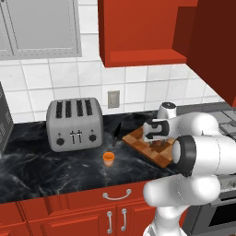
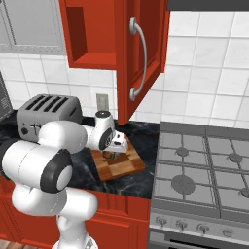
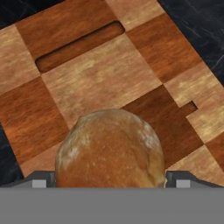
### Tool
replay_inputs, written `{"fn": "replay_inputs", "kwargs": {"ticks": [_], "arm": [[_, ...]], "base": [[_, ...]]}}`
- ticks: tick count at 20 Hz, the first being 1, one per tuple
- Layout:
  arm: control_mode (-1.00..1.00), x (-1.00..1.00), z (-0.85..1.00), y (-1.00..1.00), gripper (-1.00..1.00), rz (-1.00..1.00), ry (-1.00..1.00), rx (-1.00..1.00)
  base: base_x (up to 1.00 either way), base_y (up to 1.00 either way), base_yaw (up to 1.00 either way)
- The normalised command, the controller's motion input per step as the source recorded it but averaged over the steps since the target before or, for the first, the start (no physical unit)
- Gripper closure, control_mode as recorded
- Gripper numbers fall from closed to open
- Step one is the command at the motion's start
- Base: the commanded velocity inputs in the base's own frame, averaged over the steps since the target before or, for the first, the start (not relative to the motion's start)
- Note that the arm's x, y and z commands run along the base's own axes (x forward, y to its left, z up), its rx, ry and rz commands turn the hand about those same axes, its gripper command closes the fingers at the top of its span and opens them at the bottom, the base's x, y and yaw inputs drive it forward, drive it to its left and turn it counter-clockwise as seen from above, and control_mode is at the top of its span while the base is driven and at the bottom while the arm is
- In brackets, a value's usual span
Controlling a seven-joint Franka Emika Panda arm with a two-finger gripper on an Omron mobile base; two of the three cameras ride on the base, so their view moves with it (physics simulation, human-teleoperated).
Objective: Pick the bread, place it on the cutting board, pick the jam, place it on the counter, and close the cabinet.
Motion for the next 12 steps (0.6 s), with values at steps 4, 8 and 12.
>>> {"fn": "replay_inputs", "kwargs": {"ticks": [4, 8, 12], "arm": [[-1.00, 0.00, 0.00, 0.00, -1.00, 0.00, 0.00, 0.00], [-1.00, -0.04, 0.01, 0.00, -1.00, 0.00, 0.00, 0.00], [-1.00, -0.07, 0.08, 0.00, -1.00, 0.00, 0.00, 0.00]], "base": [[0.00, 0.00, 0.00], [0.00, 0.00, 0.00], [0.00, 0.00, 0.00]]}}
